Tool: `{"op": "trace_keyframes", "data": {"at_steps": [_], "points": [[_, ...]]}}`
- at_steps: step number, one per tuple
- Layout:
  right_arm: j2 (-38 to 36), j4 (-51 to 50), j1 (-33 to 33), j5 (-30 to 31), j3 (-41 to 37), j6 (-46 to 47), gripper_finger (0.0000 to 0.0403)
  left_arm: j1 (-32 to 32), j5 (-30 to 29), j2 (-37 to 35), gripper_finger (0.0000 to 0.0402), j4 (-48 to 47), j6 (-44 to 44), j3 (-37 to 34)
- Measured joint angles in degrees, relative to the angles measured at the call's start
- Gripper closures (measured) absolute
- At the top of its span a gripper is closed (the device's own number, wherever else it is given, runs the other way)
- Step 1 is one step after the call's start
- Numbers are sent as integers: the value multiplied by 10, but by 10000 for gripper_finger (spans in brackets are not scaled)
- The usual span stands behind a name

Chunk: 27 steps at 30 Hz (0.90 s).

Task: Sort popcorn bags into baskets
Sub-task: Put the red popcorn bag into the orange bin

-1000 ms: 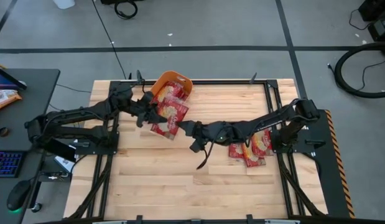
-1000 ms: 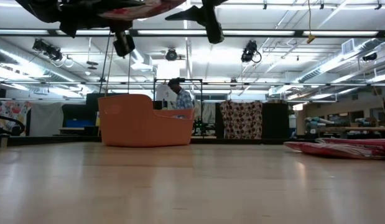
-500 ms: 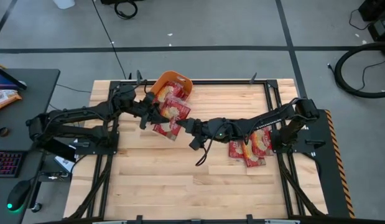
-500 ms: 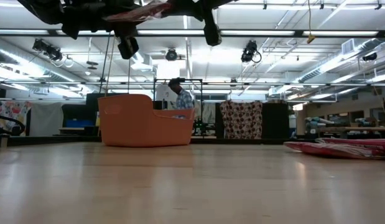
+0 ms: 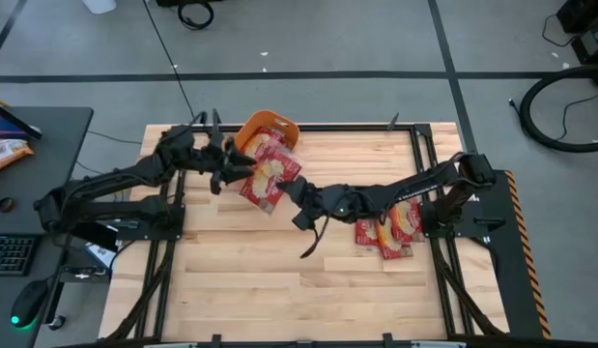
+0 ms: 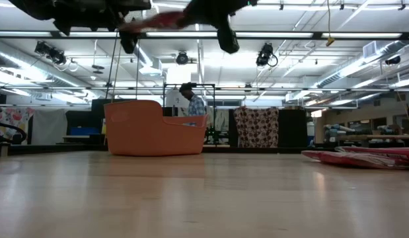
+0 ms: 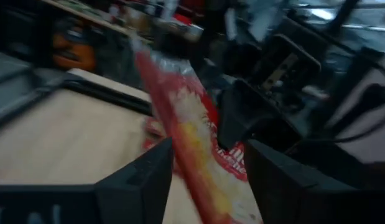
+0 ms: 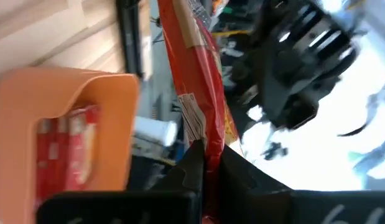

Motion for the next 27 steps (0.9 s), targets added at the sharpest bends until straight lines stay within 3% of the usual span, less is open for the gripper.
{"op": "trace_keyframes", "data": {"at_steps": [6, 16, 22, 27], "points": [[0, -75, -58, -32, 0, 140, 370, 7, -98, -65, 200, -109, 107, 0], [27, -86, -150, -102, 4, 254, 371, -52, -155, -144, 207, -179, 172, -6], [80, -76, -185, -121, 29, 267, 371, -129, -226, -179, 208, -149, 174, -79], [136, -76, -210, -150, 78, 281, 371, -168, -249, -227, 208, -107, 157, -136]]}}
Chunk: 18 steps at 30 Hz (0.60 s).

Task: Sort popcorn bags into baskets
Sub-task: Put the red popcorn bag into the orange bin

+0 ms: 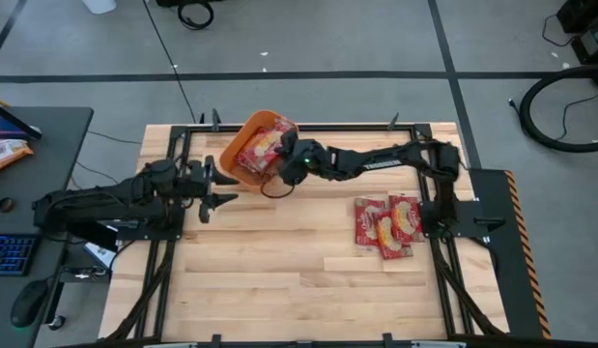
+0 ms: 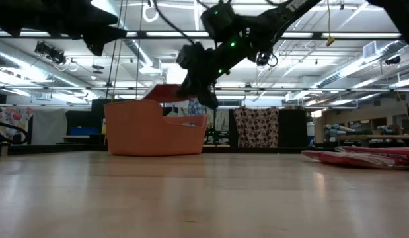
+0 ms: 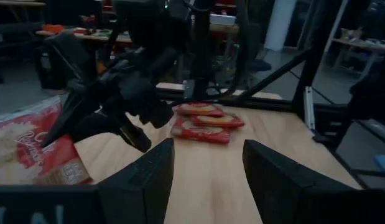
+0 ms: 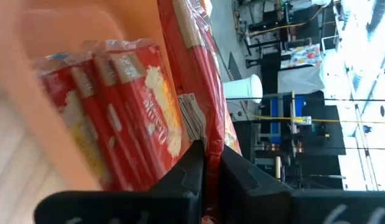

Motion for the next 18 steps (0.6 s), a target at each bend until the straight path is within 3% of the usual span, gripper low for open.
{"op": "trace_keyframes", "data": {"at_steps": [10, 14, 18], "points": [[106, -35, -29, -33, 120, -8, 362, -67, -16, -53, 208, 133, -131, -108], [132, -83, -44, -51, 164, 4, 333, -98, -27, -54, 208, 236, -140, -153], [149, -139, -51, -49, 195, 31, 298, -120, -54, -53, 208, 276, -129, -177]]}}
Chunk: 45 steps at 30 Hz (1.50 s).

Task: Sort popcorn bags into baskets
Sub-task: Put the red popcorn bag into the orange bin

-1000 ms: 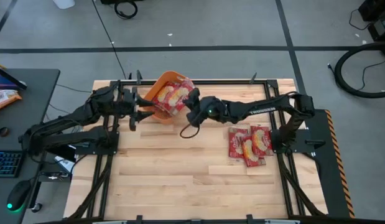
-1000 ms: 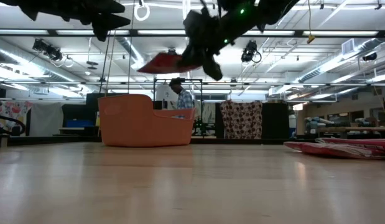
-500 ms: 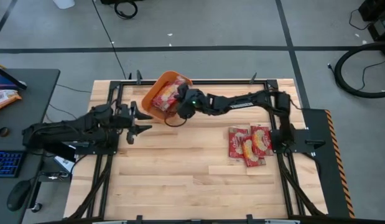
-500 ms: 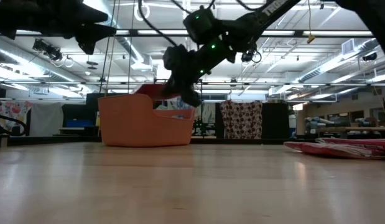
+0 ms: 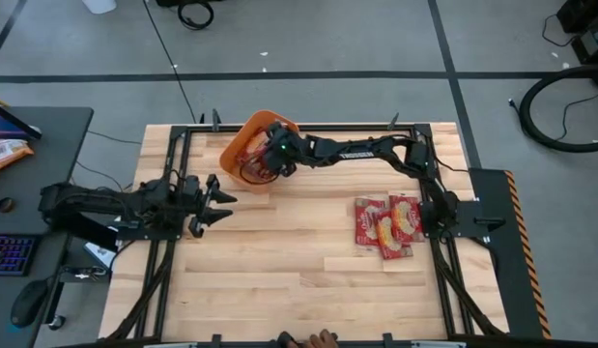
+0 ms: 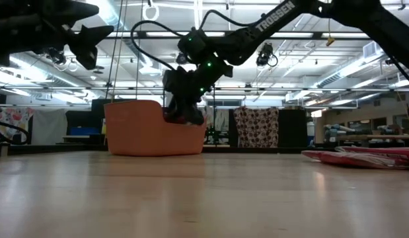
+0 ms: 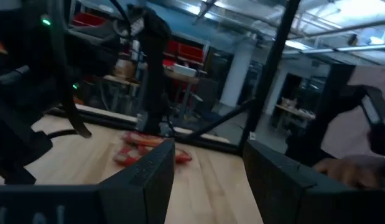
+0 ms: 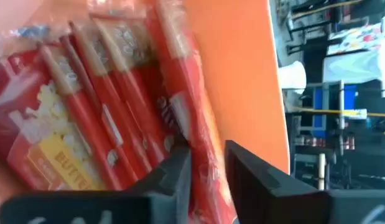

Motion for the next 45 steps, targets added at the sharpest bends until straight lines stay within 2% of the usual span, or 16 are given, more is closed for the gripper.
{"op": "trace_keyframes", "data": {"at_steps": [6, 9, 12, 17, 22, 26, 29, 33, 40, 45], "points": [[-21, -36, 16, 75, 9, 34, 272, -1, -8, 0, 208, 0, -2, 0], [-55, -100, 31, 114, 10, 79, 271, 0, -8, 0, 208, -3, 2, 0], [-86, -198, 49, 132, 10, 172, 272, 0, -4, 0, 208, -17, 1, 0], [-136, -352, 93, 127, 10, 369, 272, 0, -4, 0, 208, -29, 2, 0], [-160, -496, 128, 79, 10, 565, 272, 0, -4, 0, 208, -31, 2, 0], [-161, -625, 143, -26, 5, 714, 272, 0, -4, 0, 208, -33, -3, 0], [-161, -705, 150, -94, -23, 786, 272, 0, -4, 0, 208, -33, -3, 0], [-161, -802, 166, -116, -67, 857, 273, 0, -4, 0, 208, -45, -3, 0], [-214, -823, 161, -190, -202, 915, 273, 0, -4, 0, 208, -54, -6, 0], [-265, -783, 139, -227, -317, 942, 273, 0, -4, 0, 208, -54, -6, 0]]}}
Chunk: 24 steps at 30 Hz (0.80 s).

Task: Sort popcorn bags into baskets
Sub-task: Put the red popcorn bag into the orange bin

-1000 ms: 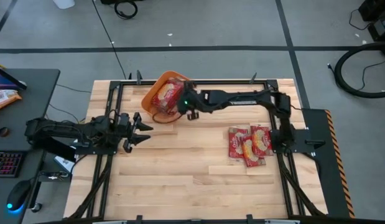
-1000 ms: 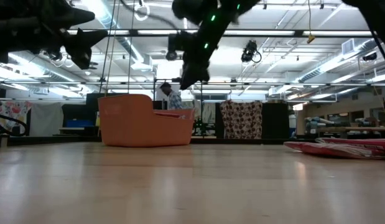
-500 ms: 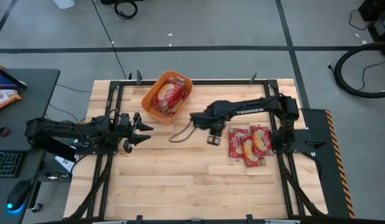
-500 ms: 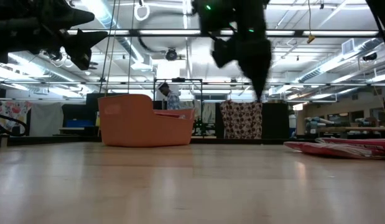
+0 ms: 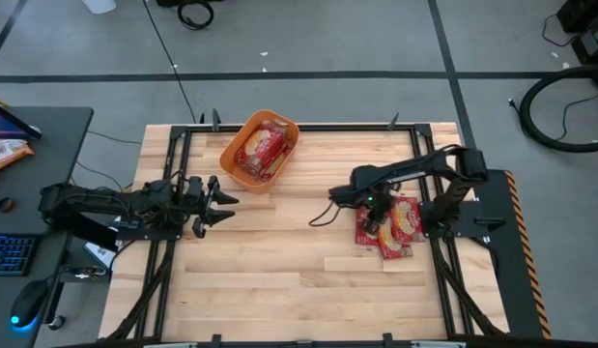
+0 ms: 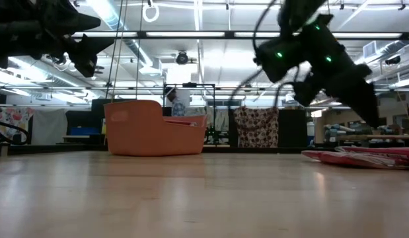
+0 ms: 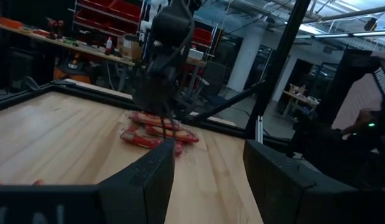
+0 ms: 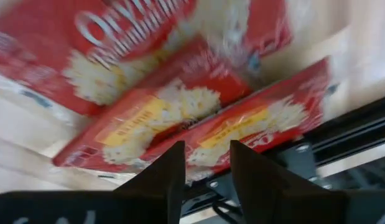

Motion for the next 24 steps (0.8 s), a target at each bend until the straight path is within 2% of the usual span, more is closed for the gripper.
{"op": "trace_keyframes", "data": {"at_steps": [4, 13, 17, 21, 24], "points": [[-31, 35, -12, -17, -74, 12, 273, 0, -1, 0, 208, 0, 0, 0], [-92, 164, -17, -12, -206, -9, 273, 0, -2, 0, 208, 1, 0, 0], [-91, 195, -16, -10, -196, -12, 273, 0, -2, 0, 208, 4, 1, 0], [-86, 254, -9, 32, -139, -30, 273, 0, -9, 0, 208, 5, 2, 0], [-86, 352, -6, 45, -104, -78, 273, 0, -9, 0, 208, 4, 2, 0]]}}
